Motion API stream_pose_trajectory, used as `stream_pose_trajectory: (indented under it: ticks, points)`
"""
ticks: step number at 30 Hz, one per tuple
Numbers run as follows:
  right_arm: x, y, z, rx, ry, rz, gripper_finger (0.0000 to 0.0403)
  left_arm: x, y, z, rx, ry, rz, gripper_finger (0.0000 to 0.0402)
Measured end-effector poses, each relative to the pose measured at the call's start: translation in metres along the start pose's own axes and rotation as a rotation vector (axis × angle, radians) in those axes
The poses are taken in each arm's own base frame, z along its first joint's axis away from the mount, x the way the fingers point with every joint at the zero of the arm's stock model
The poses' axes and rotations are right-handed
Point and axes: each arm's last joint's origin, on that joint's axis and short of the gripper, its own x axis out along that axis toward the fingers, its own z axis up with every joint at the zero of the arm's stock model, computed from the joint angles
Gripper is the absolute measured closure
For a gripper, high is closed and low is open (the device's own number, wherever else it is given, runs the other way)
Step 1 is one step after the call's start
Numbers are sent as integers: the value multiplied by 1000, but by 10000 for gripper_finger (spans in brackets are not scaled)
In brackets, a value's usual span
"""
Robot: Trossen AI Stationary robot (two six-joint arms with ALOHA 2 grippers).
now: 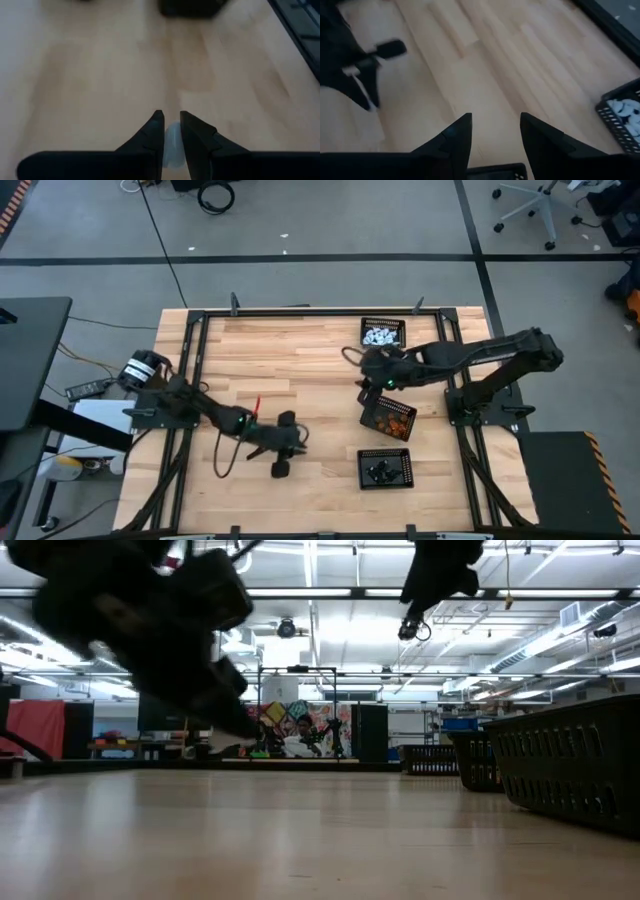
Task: Sort Halloween decoration
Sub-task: Put the white ghost toy into the top black bin
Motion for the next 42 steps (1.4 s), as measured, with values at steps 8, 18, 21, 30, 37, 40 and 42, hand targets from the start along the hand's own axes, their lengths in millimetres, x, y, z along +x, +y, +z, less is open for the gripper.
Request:
stream_pose_trajectory:
  ticks: [8, 18, 21, 30, 37, 40, 42]
  points:
    - [-32, -21, 2, 129, -94, -49, 231, 7, 46, 42, 36, -94, 52, 339]
    - [-71, -37, 6, 288, -295, -37, 231, 10, 125, 105, 129, -225, 208, 339]
    - [-83, -42, 9, 324, -376, -18, 231, 18, 152, 123, 143, -250, 241, 339]
    - [-107, -51, 11, 375, -477, 54, 231, 58, 234, 167, 95, -308, 336, 338]
    - [-109, -51, 11, 364, -483, 52, 231, 86, 287, 185, 70, -344, 367, 338]
    - [-109, -51, 11, 348, -482, 48, 231, 102, 307, 187, 61, -352, 386, 338]
    - [-109, -51, 10, 341, -483, 46, 231, 111, 319, 186, 38, -350, 396, 338]
